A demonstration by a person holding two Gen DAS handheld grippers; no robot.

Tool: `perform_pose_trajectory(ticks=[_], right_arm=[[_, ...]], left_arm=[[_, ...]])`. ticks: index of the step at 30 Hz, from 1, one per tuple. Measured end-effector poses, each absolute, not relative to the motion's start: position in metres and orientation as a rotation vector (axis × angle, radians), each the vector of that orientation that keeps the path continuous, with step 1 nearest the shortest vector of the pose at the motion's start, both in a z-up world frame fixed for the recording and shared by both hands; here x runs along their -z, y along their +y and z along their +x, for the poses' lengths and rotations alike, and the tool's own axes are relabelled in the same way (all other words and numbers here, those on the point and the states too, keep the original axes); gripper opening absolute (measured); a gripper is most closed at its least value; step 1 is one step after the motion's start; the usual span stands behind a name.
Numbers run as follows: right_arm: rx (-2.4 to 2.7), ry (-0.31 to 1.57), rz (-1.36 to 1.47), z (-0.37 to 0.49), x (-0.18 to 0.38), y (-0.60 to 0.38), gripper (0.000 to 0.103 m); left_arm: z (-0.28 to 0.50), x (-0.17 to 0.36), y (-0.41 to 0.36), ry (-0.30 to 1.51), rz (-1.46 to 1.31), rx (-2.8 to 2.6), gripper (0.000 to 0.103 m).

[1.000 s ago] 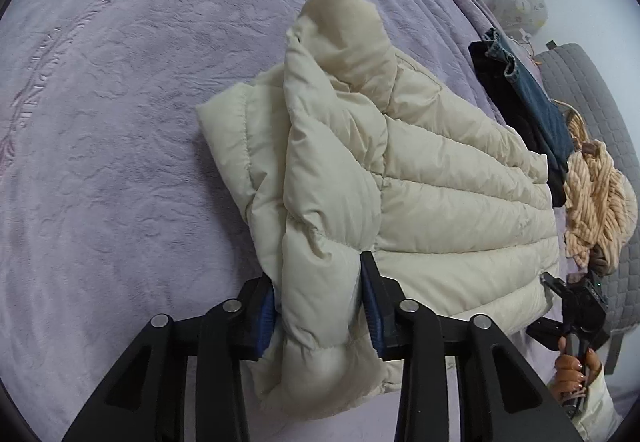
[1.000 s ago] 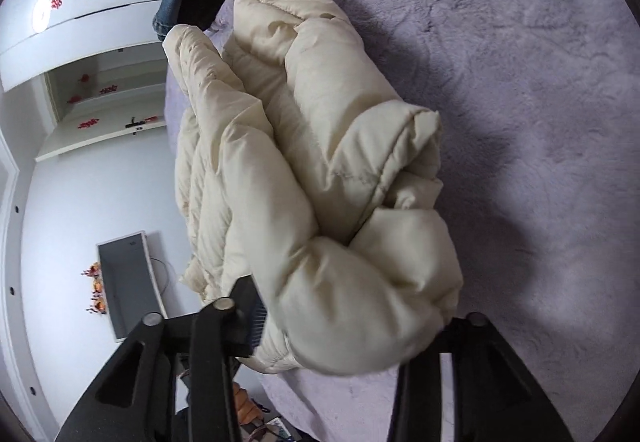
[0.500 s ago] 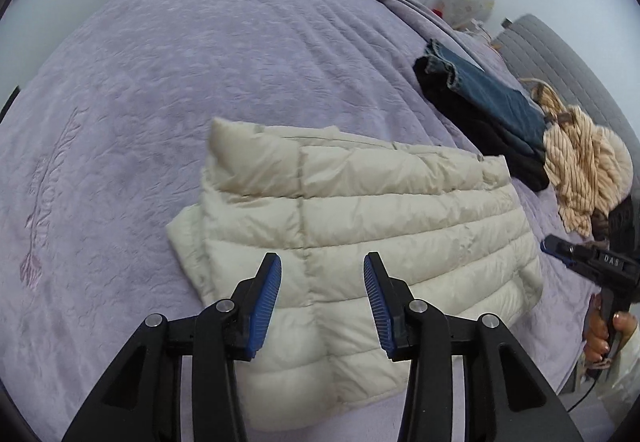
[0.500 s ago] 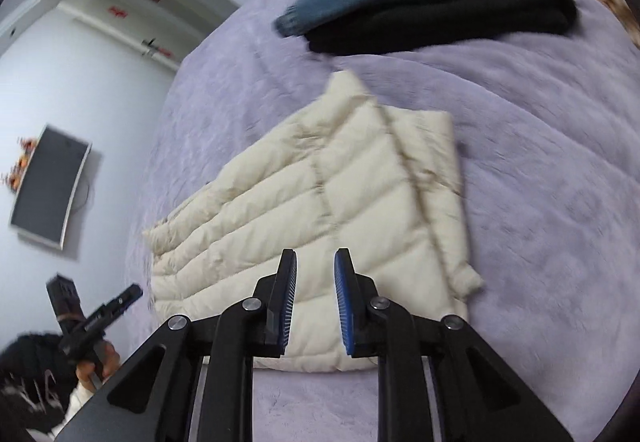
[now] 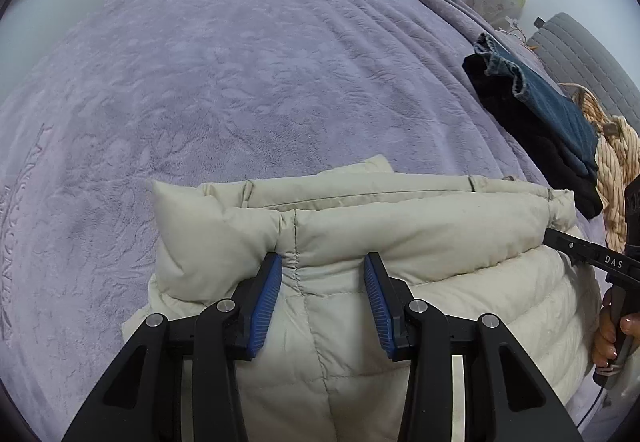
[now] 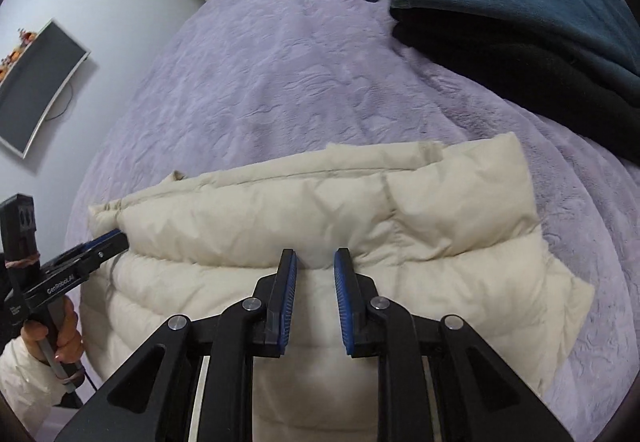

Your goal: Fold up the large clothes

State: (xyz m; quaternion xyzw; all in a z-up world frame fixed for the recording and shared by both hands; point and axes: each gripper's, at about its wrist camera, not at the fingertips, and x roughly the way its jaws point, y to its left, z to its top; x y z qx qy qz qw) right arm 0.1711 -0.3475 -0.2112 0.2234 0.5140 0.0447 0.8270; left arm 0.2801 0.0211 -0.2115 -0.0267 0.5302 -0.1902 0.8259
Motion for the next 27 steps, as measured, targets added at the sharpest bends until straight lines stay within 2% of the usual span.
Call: perform_pose_trajectory(ticks=[5, 8, 22, 27], right_arm=[[-0.088, 1.098, 0.646, 0.178, 0.249, -0.375, 0.008], [-0.093, 1.092, 0.642, 0.177, 0.260, -0.374, 0.006], [-0.086, 1.106, 0.654, 0.180, 0.263, -0.374, 0.005], [-0.051, 1.132, 0.652, 0.178, 0.245, -0.373, 0.010]], left_arm=[[0.285, 0.236, 0.016, 1.133, -0.067, 0.423, 0.045], [0.288, 0.242, 0.014, 1.142, -0.084, 0.438, 0.045], [0.288, 0.236, 0.011, 1.147, -0.053, 0.425, 0.045], [0.281, 0.214, 0.014, 1.163, -0.028, 0.375, 0.045]])
